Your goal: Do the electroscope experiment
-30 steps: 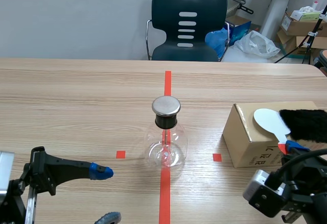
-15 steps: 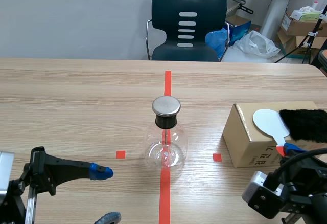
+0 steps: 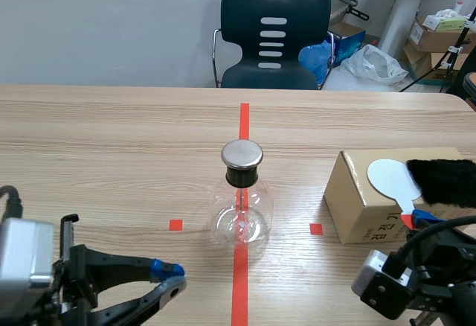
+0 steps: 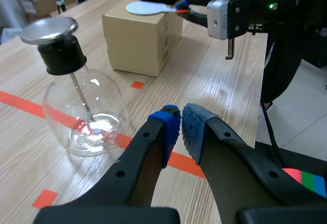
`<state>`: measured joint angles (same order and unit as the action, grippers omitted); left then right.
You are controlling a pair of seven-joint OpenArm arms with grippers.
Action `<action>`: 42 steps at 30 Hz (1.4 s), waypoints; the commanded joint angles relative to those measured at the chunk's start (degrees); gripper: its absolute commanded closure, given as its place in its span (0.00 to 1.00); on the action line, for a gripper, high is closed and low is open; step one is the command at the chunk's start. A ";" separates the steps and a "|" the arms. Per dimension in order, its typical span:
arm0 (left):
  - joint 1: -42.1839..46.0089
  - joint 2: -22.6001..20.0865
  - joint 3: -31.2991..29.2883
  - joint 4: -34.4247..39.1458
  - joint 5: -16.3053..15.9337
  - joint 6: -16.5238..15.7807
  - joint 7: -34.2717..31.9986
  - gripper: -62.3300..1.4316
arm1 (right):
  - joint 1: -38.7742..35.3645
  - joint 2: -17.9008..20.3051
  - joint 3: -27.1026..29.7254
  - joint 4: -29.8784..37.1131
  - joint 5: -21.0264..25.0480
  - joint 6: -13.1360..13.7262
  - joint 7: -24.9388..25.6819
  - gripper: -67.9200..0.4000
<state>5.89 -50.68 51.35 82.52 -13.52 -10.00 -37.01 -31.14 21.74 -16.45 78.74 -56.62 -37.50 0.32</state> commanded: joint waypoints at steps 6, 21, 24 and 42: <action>-5.25 5.31 0.00 -5.86 -0.37 0.26 1.33 0.89 | -0.55 0.48 0.33 5.33 -3.39 -1.92 -1.55 0.98; -14.58 13.75 0.17 -22.71 -0.39 -0.02 2.19 0.89 | -0.15 -3.41 -9.09 12.00 -19.76 -3.63 -17.51 0.98; -15.69 15.12 0.17 -25.31 -0.39 -0.02 2.16 0.89 | 0.74 -3.87 -11.78 12.35 -22.01 -3.45 -20.20 0.98; -18.43 19.26 0.17 -32.35 -0.35 -0.26 2.21 0.89 | 6.54 -3.98 -23.39 12.11 -27.02 4.48 -33.62 0.98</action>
<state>-12.21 -31.70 51.37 48.95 -13.52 -10.11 -34.06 -24.80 17.63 -40.14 89.95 -83.13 -32.84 -33.12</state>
